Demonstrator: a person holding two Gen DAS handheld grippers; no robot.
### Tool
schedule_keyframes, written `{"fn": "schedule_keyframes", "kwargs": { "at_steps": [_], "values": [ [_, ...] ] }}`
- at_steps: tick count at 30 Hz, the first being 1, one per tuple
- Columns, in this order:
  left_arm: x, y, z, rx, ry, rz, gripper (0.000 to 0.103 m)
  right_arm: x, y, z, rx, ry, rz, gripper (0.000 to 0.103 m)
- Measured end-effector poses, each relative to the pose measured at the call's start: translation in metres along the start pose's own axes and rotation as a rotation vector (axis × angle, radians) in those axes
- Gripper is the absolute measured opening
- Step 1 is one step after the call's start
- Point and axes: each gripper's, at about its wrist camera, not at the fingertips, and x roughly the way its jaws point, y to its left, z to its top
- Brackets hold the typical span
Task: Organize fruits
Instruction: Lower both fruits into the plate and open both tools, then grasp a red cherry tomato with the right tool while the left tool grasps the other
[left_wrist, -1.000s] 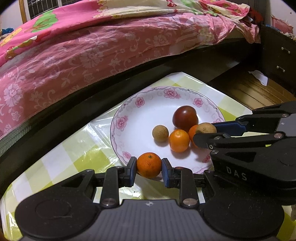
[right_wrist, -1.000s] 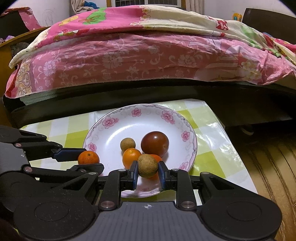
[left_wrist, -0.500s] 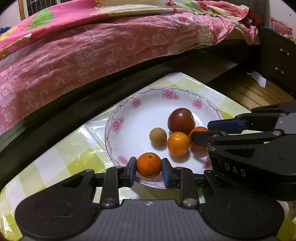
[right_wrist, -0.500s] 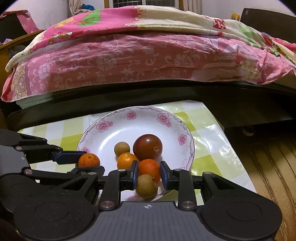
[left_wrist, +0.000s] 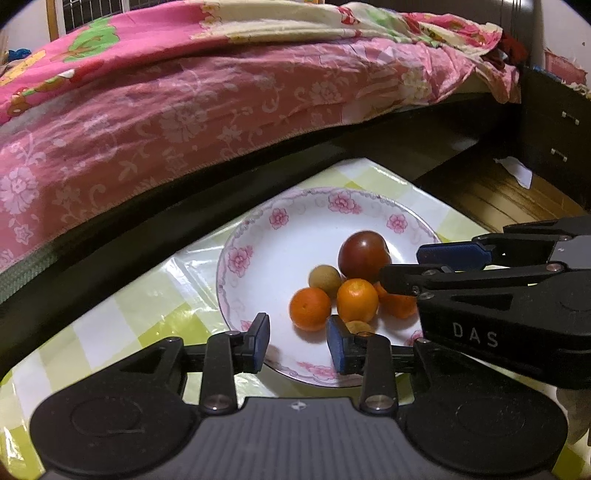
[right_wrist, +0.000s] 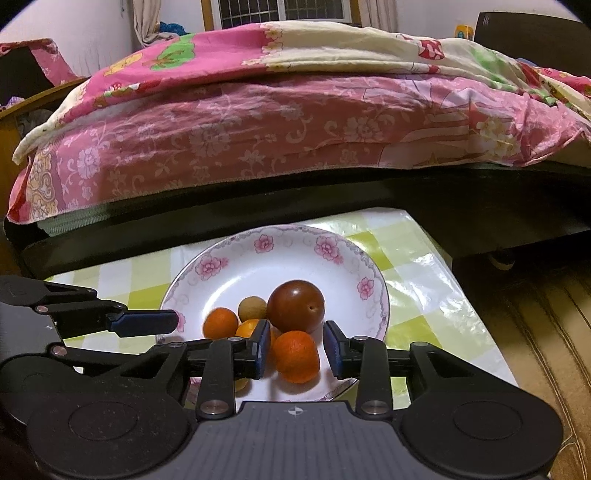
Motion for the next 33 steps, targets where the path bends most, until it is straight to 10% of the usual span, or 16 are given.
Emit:
{"fn": "schedule_keyframes", "kwargs": {
  "at_steps": [33],
  "values": [
    [-0.068, 0.06, -0.067, -0.118, 0.08, -0.001, 0.043, -0.016, 0.082, -0.056, -0.29, 0.12, 0.226, 0.034]
  ]
}}
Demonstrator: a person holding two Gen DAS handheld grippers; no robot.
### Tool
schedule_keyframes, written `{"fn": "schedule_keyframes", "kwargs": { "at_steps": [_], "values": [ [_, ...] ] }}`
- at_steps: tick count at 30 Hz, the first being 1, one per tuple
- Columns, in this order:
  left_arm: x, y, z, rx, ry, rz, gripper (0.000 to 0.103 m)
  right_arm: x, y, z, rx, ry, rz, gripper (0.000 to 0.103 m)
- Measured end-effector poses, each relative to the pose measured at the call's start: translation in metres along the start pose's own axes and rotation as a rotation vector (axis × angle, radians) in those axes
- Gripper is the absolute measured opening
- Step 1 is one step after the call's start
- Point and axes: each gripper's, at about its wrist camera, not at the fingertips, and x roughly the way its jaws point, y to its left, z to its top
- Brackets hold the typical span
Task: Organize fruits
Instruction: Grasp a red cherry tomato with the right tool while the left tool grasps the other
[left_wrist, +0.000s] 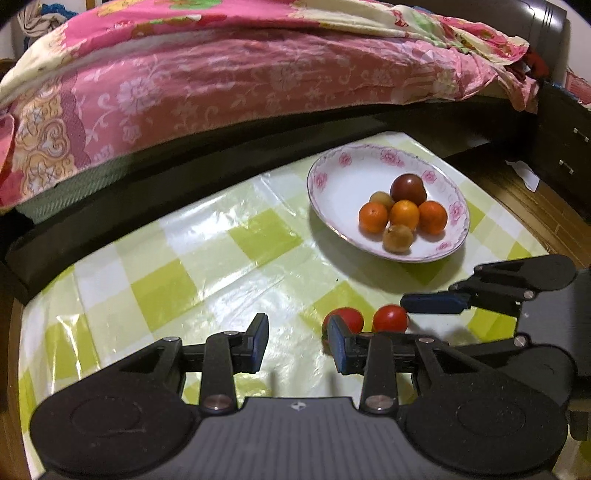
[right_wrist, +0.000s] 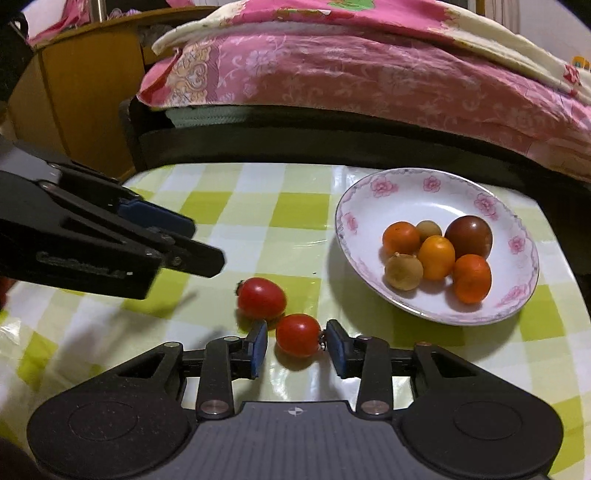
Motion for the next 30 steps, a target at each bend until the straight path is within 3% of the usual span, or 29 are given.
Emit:
{"fn": "schedule_keyframes", "kwargs": {
  "at_steps": [6, 21, 30],
  "values": [
    [0.006, -0.008, -0.002, 0.025, 0.013, -0.026, 0.044, 0.005, -0.003, 0.0, 0.004, 0.008, -0.019, 0.026],
    [0.043, -0.034, -0.006, 0.138, 0.042, -0.035, 0.044, -0.023, -0.02, -0.013, 0.08, 0.064, -0.094, 0.026],
    [0.043, -0.039, -0.011, 0.15, 0.007, -0.011, 0.04, -0.018, -0.023, -0.014, 0.087, 0.067, -0.103, 0.027]
  ]
}}
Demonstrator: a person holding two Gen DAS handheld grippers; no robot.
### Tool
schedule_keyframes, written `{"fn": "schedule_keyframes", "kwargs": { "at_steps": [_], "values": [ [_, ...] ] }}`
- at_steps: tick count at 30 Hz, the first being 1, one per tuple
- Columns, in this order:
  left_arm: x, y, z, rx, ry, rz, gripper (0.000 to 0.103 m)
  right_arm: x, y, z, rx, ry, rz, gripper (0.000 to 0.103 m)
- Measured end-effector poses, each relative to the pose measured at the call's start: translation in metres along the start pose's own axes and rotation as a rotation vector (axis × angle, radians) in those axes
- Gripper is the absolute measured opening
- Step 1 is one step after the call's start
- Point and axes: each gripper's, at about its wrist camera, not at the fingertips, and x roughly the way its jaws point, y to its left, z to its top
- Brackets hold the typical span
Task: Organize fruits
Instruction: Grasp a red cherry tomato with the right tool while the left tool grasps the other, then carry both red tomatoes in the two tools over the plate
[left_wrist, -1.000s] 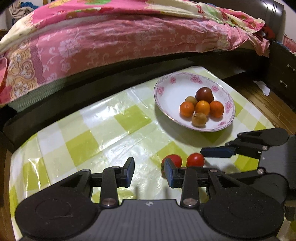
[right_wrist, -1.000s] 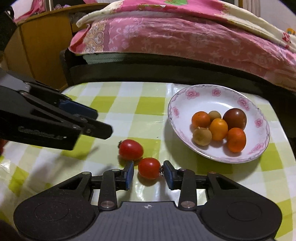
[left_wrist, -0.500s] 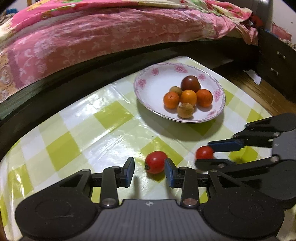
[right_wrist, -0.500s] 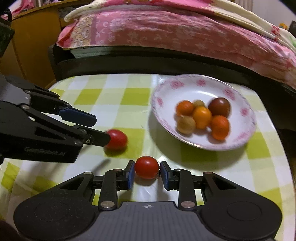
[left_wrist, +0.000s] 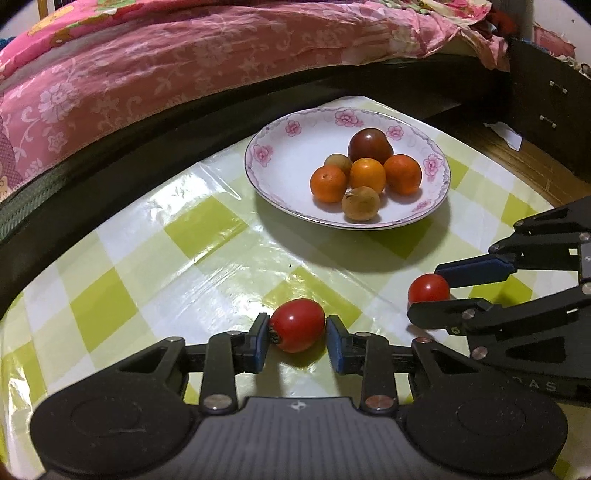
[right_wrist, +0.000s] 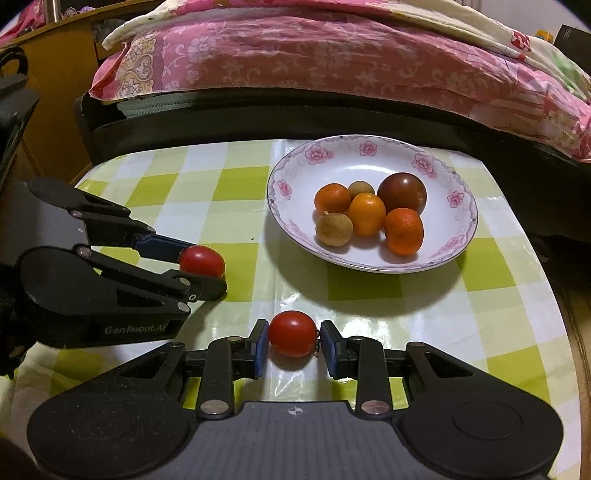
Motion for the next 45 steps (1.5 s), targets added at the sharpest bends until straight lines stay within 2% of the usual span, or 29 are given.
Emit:
{"fn": "schedule_keyframes", "kwargs": {
  "at_steps": [11, 19, 30, 45],
  "values": [
    [-0.018, -0.008, -0.008, 0.009, 0.001, -0.008, 0.039, 0.0, -0.003, -0.003, 0.001, 0.005, -0.013, 0.023],
    [-0.04, -0.025, -0.026, 0.025, 0.028, -0.042, 0.039, -0.022, 0.005, -0.011, -0.011, 0.0, -0.016, 0.023],
    [-0.062, -0.05, -0.053, 0.05, 0.063, -0.045, 0.039, -0.049, 0.018, -0.047, -0.014, 0.072, -0.053, 0.023],
    [-0.074, -0.069, -0.067, 0.048, 0.078, -0.025, 0.039, -0.066, 0.031, -0.067, 0.007, 0.082, -0.067, 0.023]
  ]
}}
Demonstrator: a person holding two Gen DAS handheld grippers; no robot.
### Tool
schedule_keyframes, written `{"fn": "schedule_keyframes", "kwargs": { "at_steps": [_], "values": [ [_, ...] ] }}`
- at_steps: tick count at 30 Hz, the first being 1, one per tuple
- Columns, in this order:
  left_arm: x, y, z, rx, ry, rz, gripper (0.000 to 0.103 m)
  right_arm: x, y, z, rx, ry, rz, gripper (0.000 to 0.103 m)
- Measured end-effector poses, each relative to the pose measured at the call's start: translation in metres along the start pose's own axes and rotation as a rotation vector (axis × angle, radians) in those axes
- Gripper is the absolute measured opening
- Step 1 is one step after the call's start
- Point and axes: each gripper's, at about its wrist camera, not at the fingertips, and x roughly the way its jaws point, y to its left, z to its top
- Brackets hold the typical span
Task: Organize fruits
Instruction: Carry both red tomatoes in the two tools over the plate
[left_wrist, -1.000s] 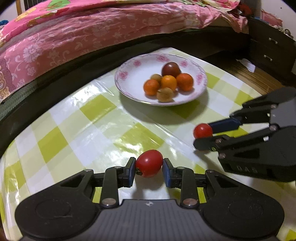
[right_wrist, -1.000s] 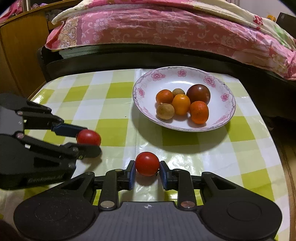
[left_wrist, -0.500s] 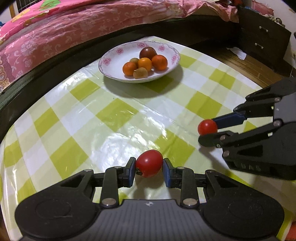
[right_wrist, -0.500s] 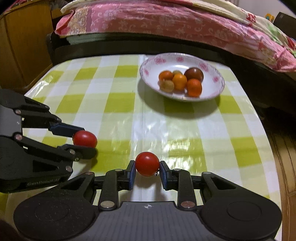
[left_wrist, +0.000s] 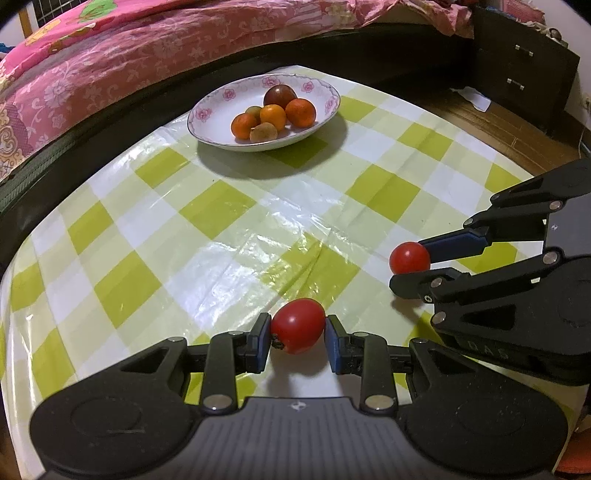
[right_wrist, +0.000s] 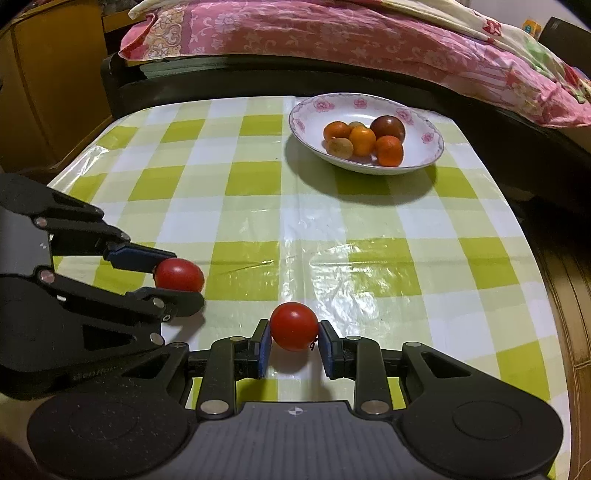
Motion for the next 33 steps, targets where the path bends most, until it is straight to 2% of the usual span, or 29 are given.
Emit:
{"fn": "schedule_keyframes", "kwargs": {
  "at_steps": [22, 33],
  "values": [
    [-0.008, 0.002, 0.022, -0.056, -0.064, 0.025, 0.039, -0.012, -0.009, 0.007, 0.09, -0.088, -0.01, 0.023],
    [-0.007, 0.011, 0.052, -0.072, -0.113, 0.033, 0.039, -0.018, -0.023, 0.029, 0.132, -0.144, -0.025, 0.024]
  ]
}}
